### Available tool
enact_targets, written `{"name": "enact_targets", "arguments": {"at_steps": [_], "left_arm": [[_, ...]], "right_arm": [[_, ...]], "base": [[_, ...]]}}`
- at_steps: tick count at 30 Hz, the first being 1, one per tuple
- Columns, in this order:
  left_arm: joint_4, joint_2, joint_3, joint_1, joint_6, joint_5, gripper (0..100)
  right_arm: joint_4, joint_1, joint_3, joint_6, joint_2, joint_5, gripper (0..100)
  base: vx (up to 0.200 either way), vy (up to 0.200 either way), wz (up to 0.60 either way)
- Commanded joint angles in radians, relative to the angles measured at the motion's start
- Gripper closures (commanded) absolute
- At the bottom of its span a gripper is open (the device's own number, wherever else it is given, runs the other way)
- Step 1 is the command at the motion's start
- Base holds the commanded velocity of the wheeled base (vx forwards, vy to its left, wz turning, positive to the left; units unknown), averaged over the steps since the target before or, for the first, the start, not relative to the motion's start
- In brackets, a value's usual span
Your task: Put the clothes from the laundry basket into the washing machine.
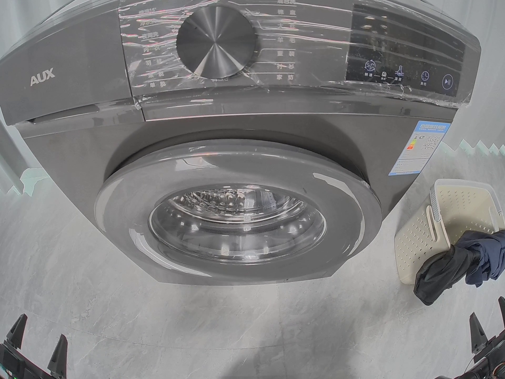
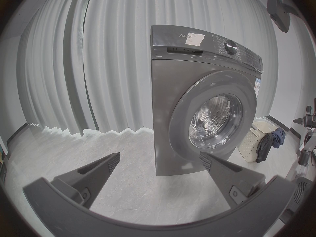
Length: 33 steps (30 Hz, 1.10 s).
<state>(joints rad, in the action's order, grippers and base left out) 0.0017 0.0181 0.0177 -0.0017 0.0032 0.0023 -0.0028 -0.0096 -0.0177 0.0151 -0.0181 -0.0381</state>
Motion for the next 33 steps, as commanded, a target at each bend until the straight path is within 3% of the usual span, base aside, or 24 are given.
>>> {"name": "enact_targets", "arguments": {"at_steps": [1,18,24,33], "left_arm": [[0.0,-0.017,-0.016,0.0,0.0,0.001,0],[0.0,-0.017,-0.018,0.0,0.003,0.002,0],[0.0,-0.017,-0.018,0.0,0.003,0.002,0],[0.0,-0.017,-0.018,0.0,0.008,0.002,0]], "right_arm": [[0.0,0.002,0.018,-0.001,0.009,0.0,0],[0.0,0.0,0.018,0.0,0.009,0.001,0],[0.0,0.0,0.018,0.0,0.009,0.0,0],[0.0,0.002,0.018,0.0,0.009,0.0,0]], "base": [[0.0,0.0,0.6],[0.0,0.0,0.07],[0.0,-0.2,0.0],[0.0,0.0,0.0]]}}
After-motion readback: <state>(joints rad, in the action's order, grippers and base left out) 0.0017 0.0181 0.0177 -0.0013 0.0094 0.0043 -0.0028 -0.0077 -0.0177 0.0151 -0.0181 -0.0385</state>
